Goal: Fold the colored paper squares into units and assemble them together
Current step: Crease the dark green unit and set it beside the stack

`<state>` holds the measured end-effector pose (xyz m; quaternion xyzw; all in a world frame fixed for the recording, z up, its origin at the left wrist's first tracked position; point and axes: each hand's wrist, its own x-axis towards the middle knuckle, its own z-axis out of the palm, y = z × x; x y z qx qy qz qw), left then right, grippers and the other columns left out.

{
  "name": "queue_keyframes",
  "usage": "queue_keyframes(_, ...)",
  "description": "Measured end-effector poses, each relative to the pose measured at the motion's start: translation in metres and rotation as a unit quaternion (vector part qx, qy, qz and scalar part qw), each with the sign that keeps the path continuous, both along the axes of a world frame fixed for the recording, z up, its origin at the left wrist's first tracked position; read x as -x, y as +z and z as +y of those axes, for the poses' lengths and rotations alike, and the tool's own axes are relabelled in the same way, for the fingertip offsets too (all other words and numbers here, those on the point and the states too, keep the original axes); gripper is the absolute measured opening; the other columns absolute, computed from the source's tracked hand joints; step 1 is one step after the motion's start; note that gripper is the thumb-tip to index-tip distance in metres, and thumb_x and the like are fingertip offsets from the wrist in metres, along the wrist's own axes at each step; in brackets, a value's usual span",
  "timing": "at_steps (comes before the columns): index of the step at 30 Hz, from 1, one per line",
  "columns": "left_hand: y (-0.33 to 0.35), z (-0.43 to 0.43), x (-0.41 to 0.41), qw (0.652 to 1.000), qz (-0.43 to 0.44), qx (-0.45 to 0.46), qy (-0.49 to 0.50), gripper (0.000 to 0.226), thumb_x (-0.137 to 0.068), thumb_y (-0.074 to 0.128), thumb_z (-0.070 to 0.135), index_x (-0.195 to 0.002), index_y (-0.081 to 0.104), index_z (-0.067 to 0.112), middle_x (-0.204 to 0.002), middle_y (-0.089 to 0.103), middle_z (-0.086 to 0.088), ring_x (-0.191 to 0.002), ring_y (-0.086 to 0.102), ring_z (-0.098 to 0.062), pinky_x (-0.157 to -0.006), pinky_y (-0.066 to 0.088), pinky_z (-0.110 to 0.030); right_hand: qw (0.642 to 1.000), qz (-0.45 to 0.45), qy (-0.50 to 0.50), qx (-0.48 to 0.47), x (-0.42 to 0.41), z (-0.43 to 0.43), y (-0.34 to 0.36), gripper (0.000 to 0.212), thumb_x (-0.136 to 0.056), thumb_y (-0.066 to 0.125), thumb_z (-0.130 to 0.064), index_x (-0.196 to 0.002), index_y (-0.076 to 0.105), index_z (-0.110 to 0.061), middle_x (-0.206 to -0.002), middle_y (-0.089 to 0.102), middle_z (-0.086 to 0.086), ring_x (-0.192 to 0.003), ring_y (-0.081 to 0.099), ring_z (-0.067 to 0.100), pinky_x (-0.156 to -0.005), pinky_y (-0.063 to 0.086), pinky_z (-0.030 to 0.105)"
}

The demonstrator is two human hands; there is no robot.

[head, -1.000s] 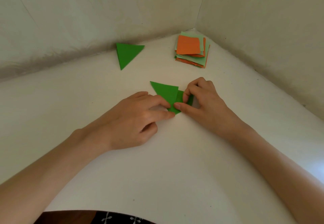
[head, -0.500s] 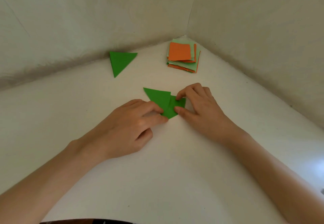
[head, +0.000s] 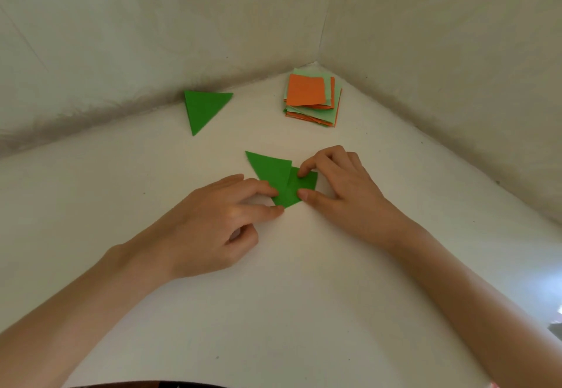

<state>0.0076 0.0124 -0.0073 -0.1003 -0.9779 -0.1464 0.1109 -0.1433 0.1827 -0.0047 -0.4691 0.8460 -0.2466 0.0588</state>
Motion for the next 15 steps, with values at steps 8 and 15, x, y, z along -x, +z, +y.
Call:
queue_keyframes(8, -0.002, -0.005, 0.001, 0.991, -0.007, -0.131, 0.027, 0.029, -0.082, 0.038, 0.028, -0.105, 0.054, 0.022, -0.105, 0.055, 0.009, -0.099, 0.055, -0.008, -0.080, 0.042, -0.023, 0.976, 0.027, 0.209, 0.054, 0.006, 0.009, 0.004, 0.042, -0.088, 0.055, -0.038, -0.126, 0.057, -0.019, -0.139, 0.047, 0.001, -0.136, 0.030, 0.014, -0.112, 0.024, 0.030)
queue_keyframes(15, -0.005, -0.004, 0.005, 0.992, -0.004, -0.119, 0.041, 0.031, -0.086, 0.046, 0.052, -0.099, 0.054, 0.025, -0.102, 0.051, 0.015, -0.099, 0.054, -0.006, -0.081, 0.041, -0.023, 0.970, 0.090, 0.215, 0.073, 0.003, 0.003, 0.002, 0.037, -0.094, 0.046, -0.034, -0.116, 0.064, -0.010, -0.119, 0.061, 0.006, -0.111, 0.051, 0.014, -0.094, 0.041, 0.029)
